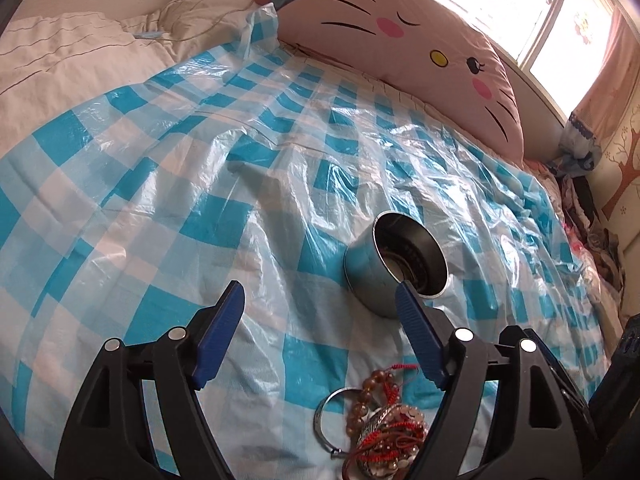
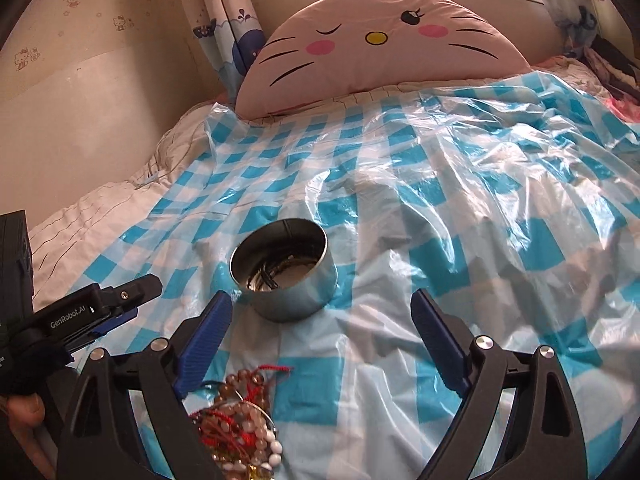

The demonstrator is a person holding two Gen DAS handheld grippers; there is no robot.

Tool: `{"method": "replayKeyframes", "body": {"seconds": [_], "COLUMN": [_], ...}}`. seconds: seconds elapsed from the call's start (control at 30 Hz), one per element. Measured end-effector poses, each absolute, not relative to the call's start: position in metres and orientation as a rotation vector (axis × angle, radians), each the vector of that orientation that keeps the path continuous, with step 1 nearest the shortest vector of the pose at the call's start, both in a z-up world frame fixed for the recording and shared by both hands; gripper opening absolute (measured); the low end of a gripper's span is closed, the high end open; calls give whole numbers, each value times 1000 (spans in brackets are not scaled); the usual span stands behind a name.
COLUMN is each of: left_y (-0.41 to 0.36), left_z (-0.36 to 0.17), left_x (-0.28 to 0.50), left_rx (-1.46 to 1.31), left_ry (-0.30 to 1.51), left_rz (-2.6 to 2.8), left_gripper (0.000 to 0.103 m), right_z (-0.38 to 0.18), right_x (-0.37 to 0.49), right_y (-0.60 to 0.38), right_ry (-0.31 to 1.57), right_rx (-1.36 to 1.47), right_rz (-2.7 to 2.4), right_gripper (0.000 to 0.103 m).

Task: Organize jewelry
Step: 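Move the open left gripper back over the jewelry pile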

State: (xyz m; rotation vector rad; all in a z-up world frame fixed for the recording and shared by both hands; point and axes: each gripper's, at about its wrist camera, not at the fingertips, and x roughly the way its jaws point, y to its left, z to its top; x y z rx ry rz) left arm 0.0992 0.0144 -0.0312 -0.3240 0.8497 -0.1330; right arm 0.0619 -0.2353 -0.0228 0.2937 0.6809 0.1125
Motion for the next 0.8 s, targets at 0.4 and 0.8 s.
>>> {"method": "replayKeyframes", "body": {"seconds": [0.4, 0.8], "left_y": [-27, -73], "left_z": [-20, -32], "left_x": [38, 21], "left_rx": [79, 339], "left_ry": [837, 815], "left_rz": [-395, -571], "left_gripper": [74, 74], "right_z": [-21, -23], "right_x": [32, 26], "right_y": [-275, -279], "right_ry": [618, 624], "right_rx": [449, 485], "right_rz": [48, 60], "right_gripper": [91, 92]}}
